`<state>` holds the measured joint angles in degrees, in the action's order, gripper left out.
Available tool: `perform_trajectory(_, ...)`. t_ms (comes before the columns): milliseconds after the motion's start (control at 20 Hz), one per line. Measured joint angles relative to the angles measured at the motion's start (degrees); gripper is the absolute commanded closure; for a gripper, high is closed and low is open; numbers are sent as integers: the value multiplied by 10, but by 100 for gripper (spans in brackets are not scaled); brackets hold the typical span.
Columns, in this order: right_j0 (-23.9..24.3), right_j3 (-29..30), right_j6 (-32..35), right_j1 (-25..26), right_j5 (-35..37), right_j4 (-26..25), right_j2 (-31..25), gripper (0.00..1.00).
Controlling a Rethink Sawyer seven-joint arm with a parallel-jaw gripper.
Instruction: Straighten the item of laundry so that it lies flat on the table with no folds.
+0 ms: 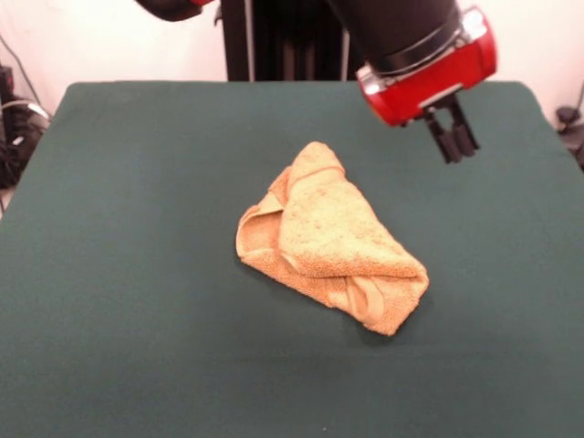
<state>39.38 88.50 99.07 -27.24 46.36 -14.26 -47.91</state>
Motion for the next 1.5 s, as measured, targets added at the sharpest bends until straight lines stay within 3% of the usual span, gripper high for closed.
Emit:
perform_trajectory(350, 0, 4, 0, 0, -2, -1, 21, 100)
perform_trajectory(700, -31, 4, 0, -1, -2, 0, 54, 100)
perform_trajectory(1500, -43, 4, 0, -1, -2, 6, 60, 100)
